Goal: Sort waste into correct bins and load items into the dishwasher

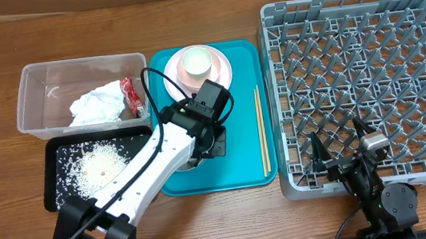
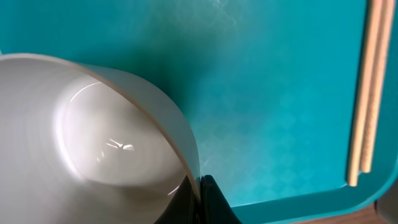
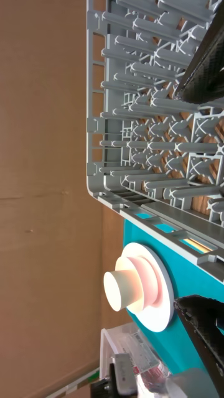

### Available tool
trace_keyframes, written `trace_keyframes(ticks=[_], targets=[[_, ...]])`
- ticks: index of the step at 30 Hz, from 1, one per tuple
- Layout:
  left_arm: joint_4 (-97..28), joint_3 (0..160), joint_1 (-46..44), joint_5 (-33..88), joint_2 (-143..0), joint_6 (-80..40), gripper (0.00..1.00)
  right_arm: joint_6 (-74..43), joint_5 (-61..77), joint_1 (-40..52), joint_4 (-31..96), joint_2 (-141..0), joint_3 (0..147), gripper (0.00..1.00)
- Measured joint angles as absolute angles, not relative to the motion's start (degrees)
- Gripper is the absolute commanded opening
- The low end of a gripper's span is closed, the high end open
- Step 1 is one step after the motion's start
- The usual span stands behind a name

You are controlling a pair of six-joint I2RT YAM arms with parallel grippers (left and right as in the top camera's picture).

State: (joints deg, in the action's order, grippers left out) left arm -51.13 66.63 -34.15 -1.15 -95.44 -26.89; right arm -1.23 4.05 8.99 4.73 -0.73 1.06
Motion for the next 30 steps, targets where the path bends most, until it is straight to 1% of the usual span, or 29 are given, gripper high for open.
trace_keyframes(ticks=[1, 2, 3, 4, 5, 6, 8, 11, 14, 16, 20, 21, 22, 23, 25, 26, 27, 28, 29, 30], targets=[[-50.9, 66.2, -34.2, -1.1, -95.5, -26.9, 0.11, -1.2, 4.1, 9.0, 4.7, -0.7, 1.1, 1.00], [-50.6, 65.8, -34.2, -1.1, -95.7, -26.9, 0.18, -1.2, 4.1, 9.0, 4.7, -0.7, 1.1, 1.00], [-50.5, 65.4, -34.2, -1.1, -95.7, -27.0, 0.27, -1.2, 4.1, 9.0, 4.7, -0.7, 1.1, 1.00], [-50.2, 64.9, -34.2, -1.2, -95.8, -27.2, 0.40, -1.2, 4.1, 9.0, 4.8, -0.7, 1.1, 1.00], [-50.1, 64.8, -34.2, -1.2, -95.8, -27.0, 0.47, -1.2, 4.1, 9.0, 4.8, -0.7, 1.1, 1.00], [-49.9, 64.6, -34.2, -1.2, -95.8, -27.1, 0.51, -1.2, 4.1, 9.0, 4.8, -0.7, 1.1, 1.00], [-49.3, 64.5, -34.2, -1.2, -95.8, -27.2, 0.52, -1.2, 4.1, 9.0, 4.7, -0.7, 1.1, 1.00], [-48.9, 64.6, -34.2, -1.2, -95.8, -27.1, 0.50, -1.2, 4.1, 9.0, 4.7, -0.7, 1.1, 1.00], [-51.0, 66.5, -34.2, -1.1, -95.9, -27.1, 0.49, -1.2, 4.1, 9.0, 4.7, -0.7, 1.1, 1.00], [-53.3, 70.1, -34.2, -0.8, -96.0, -27.1, 0.45, -1.2, 4.1, 9.0, 4.7, -0.7, 1.1, 1.00], [-54.5, 79.7, -34.3, 3.2, -96.0, -27.7, 0.43, -1.2, 4.1, 9.0, 4.8, -0.7, 1.1, 1.00], [-54.1, 81.2, -34.7, 4.4, -96.0, -28.3, 0.40, -1.2, 4.1, 9.0, 4.7, -0.7, 1.1, 1.00], [-53.5, 82.2, -35.0, 5.4, -96.0, -29.0, 0.33, -1.2, 4.1, 9.0, 4.7, -0.7, 1.1, 1.00], [-52.7, 82.7, -35.6, 6.5, -96.0, -30.4, 0.30, -1.2, 4.1, 9.0, 4.7, -0.7, 1.1, 1.00], [-51.9, 82.8, -37.2, 8.0, -96.0, -31.6, 0.41, -1.2, 4.1, 9.0, 4.7, -0.7, 1.1, 1.00], [-51.5, 82.8, -38.3, 8.6, -96.0, -32.2, 0.37, -1.2, 4.1, 9.0, 4.7, -0.7, 1.1, 1.00], [-51.0, 82.8, -39.2, 9.1, -96.0, -32.9, 0.24, -1.2, 4.1, 9.0, 4.8, -0.7, 1.1, 1.00], [-50.6, 82.8, -40.1, 9.6, -96.0, -33.5, 0.18, -1.3, 4.1, 9.0, 4.7, -0.7, 1.1, 1.00], [-50.1, 82.8, -40.7, 9.9, -96.0, -33.7, 0.14, -1.2, 4.1, 9.0, 4.7, -0.7, 1.1, 1.00], [-49.6, 82.8, -41.2, 10.2, -96.0, -34.0, 0.05, -1.2, 4.1, 9.0, 4.8, -0.7, 1.1, 1.00]])
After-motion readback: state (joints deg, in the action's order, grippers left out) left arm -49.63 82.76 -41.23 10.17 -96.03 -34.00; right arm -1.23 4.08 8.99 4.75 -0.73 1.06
